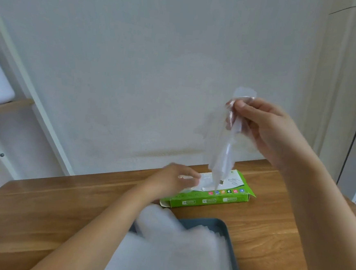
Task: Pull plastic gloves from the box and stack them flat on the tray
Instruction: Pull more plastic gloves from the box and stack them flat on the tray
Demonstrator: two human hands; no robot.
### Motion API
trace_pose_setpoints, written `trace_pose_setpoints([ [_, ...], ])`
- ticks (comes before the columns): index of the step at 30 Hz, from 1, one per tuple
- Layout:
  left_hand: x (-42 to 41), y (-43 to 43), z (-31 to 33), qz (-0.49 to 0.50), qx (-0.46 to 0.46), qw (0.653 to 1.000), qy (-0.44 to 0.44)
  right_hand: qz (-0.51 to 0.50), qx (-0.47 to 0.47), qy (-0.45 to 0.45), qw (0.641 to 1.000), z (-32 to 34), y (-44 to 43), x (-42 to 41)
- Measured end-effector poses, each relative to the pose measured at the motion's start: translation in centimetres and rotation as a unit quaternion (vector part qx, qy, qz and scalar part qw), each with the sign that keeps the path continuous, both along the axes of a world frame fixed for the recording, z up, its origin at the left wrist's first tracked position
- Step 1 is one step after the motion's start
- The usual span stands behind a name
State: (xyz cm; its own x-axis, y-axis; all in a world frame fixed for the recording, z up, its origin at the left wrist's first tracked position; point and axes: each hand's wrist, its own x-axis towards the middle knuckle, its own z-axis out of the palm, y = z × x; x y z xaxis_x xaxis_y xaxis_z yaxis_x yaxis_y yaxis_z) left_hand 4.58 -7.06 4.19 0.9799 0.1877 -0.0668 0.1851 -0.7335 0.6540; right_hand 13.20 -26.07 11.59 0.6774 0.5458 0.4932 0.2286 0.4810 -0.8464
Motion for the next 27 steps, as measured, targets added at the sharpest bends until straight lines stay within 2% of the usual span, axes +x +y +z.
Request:
trace_pose_setpoints([
  [3,-1.5,1.1,2.2,0.06,-0.06,0.993,-0.084,0.077,-0.097,-0.026,0.992,0.3,-0.3,-0.8],
  [4,-2.4,1.4,2.8,0.047,-0.131,0.985,-0.099,0.098,-0.124,-0.035,0.987,0.2,-0.2,-1.1],
  [6,-4.2,1.2,3.8,0.006,-0.317,0.945,-0.076,0.133,-0.169,-0.077,0.974,0.0,0.3,-1.9],
  [8,-5.5,0.8,4.2,-0.066,-0.399,0.913,-0.05,0.161,-0.207,-0.122,0.957,-0.2,1.1,-3.0],
  [9,-6.2,0.4,4.0,-0.095,-0.421,0.901,-0.041,0.169,-0.223,-0.127,0.951,-0.3,1.5,-3.6],
  [11,-7.3,-0.5,3.5,-0.132,-0.419,0.898,-0.029,0.169,-0.254,-0.137,0.942,-0.8,2.3,-4.7],
  [14,-9.2,-1.6,2.9,-0.086,-0.347,0.933,-0.028,0.149,-0.311,-0.178,0.922,-1.8,2.6,-5.9],
  [15,-9.8,-1.9,2.8,-0.071,-0.356,0.932,-0.024,0.146,-0.315,-0.169,0.922,-2.1,2.4,-6.3],
  [17,-10.8,-2.2,2.7,-0.065,-0.395,0.916,-0.024,0.136,-0.28,-0.069,0.948,-2.5,1.7,-6.8],
  [19,-11.5,-2.6,2.7,-0.037,-0.462,0.885,-0.048,0.1,-0.233,0.051,0.966,-3.1,1.1,-7.2],
  [21,-12.1,-2.6,2.7,0.03,-0.546,0.833,-0.086,0.079,-0.232,0.141,0.959,-3.9,0.4,-7.6],
  [23,-12.8,-2.7,2.6,0.072,-0.628,0.767,-0.112,0.146,-0.225,0.202,0.942,-4.5,-0.5,-8.2],
  [25,-13.6,-2.4,2.4,0.101,-0.687,0.708,-0.13,0.223,-0.224,0.2,0.927,-4.4,-1.1,-9.5],
  [27,-14.0,-2.1,2.1,0.119,-0.725,0.662,-0.151,0.249,-0.227,0.17,0.926,-4.3,-1.0,-10.8],
])
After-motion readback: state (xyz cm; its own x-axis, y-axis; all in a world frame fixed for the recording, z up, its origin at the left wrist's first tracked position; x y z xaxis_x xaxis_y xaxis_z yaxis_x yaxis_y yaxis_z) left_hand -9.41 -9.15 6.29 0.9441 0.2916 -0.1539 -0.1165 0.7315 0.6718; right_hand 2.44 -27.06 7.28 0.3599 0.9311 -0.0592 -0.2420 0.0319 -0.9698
